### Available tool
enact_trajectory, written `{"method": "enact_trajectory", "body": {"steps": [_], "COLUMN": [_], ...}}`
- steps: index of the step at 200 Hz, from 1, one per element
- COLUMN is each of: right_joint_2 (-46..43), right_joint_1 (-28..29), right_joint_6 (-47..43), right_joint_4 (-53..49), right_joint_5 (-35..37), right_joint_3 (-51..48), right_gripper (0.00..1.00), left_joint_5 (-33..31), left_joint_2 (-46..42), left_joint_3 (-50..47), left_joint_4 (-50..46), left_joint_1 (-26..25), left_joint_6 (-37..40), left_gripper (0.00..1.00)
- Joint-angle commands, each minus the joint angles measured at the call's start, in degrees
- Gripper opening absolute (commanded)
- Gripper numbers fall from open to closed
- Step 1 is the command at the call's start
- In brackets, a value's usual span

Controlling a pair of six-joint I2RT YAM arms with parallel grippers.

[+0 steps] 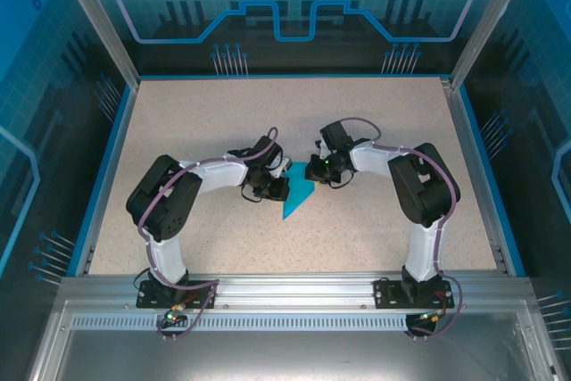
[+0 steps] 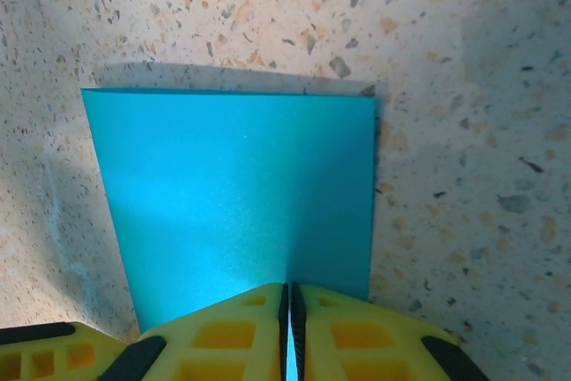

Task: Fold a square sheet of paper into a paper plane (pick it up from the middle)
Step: Third fold the triangle at the center of the table.

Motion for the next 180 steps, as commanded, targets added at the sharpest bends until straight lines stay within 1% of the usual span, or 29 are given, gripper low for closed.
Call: {"method": "enact_trajectory", "body": {"steps": [1, 40, 53, 65, 100, 122, 153, 180], "right_joint_2": [1.83, 2.56, 2.58, 2.62, 1.81, -0.66, -7.5, -11.16], "right_joint_1": [0.44, 0.53, 0.5, 0.51, 0.52, 0.52, 0.44, 1.08], "right_joint_6": [-1.43, -1.31, -1.28, -1.25, -1.37, -1.43, -1.22, 0.77], "right_joint_4": [-4.07, -3.71, -3.63, -3.71, -3.65, -3.27, -1.51, 3.38], "right_joint_5": [2.33, 1.88, 1.71, 1.67, 0.03, -2.09, -4.73, -8.35], "right_joint_3": [0.43, 0.25, 0.17, 0.33, 0.77, 1.04, -0.32, -5.52], "right_gripper": [0.13, 0.13, 0.13, 0.13, 0.14, 0.14, 0.16, 0.15], "left_joint_5": [-0.48, -1.52, -0.86, -1.6, -1.06, -1.45, -2.2, -2.43], "left_joint_2": [-1.17, -2.39, -1.62, -0.86, -0.02, 0.83, 1.1, 1.01], "left_joint_3": [-1.72, -3.35, -2.81, -2.19, -3.12, -3.1, -3.22, -3.1], "left_joint_4": [-1.68, 0.25, -0.07, -0.95, -0.02, -0.25, -0.78, -1.05], "left_joint_1": [0.04, 0.0, 0.04, -0.02, -0.02, -0.02, 0.05, 0.02], "left_joint_6": [-0.99, -1.85, -1.52, -1.48, -1.91, -1.55, -0.99, -0.81], "left_gripper": [0.09, 0.09, 0.09, 0.09, 0.09, 0.09, 0.08, 0.08]}}
